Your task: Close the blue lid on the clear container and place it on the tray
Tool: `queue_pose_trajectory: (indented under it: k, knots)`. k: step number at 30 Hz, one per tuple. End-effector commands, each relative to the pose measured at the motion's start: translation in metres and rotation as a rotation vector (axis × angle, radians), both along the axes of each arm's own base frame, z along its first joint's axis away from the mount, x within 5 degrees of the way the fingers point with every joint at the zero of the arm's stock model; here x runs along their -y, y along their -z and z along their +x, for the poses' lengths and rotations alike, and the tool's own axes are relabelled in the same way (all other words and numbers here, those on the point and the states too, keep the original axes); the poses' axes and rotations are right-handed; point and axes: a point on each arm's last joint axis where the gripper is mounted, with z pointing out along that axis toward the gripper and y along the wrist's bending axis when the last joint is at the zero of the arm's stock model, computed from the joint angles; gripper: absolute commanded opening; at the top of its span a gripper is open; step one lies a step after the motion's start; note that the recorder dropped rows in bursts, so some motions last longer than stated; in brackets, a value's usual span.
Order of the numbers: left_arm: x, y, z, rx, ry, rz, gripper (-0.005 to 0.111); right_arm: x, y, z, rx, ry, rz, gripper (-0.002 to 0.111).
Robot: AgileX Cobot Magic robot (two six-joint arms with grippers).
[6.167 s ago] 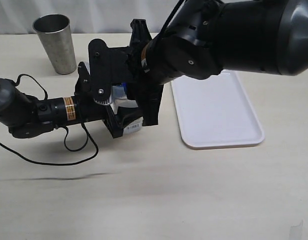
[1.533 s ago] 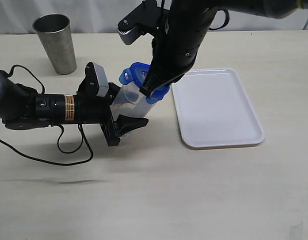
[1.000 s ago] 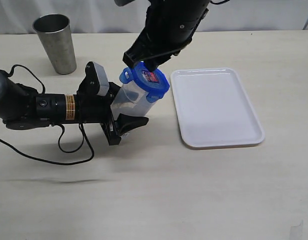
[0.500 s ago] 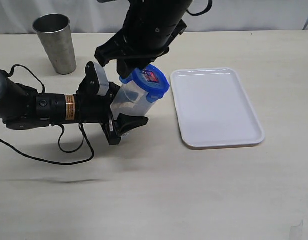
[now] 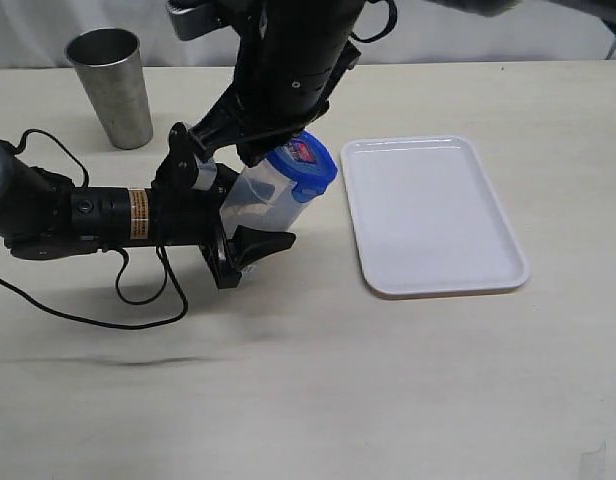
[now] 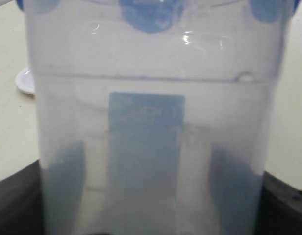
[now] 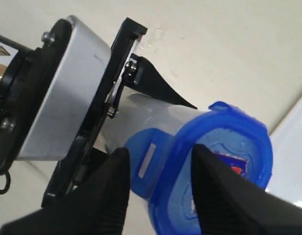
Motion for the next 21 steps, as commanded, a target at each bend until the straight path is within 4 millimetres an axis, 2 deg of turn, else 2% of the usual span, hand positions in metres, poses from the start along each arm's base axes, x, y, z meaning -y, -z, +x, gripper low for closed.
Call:
queue_pose_trajectory:
  k: [1, 8, 11, 17, 21]
  knots:
    - [0.004, -0.008, 0.001, 0.029, 0.012, -0.040, 0.000, -0.016, 0.023, -0.013, 0.026, -0.015, -0.172, 0.037]
    - [0.004, -0.008, 0.001, 0.029, 0.012, -0.040, 0.000, -0.020, 0.044, -0.015, -0.011, -0.023, -0.279, 0.030]
    - [0.004, -0.008, 0.001, 0.029, 0.012, -0.040, 0.000, -0.022, 0.045, -0.016, -0.006, -0.046, -0.278, 0.029]
    - [0.004, -0.008, 0.001, 0.029, 0.012, -0.042, 0.000, -0.030, 0.045, -0.024, 0.023, -0.111, -0.304, 0.018]
    - [0.004, -0.008, 0.001, 0.029, 0.012, -0.042, 0.000, -0.032, 0.040, -0.026, 0.040, -0.142, -0.306, 0.018]
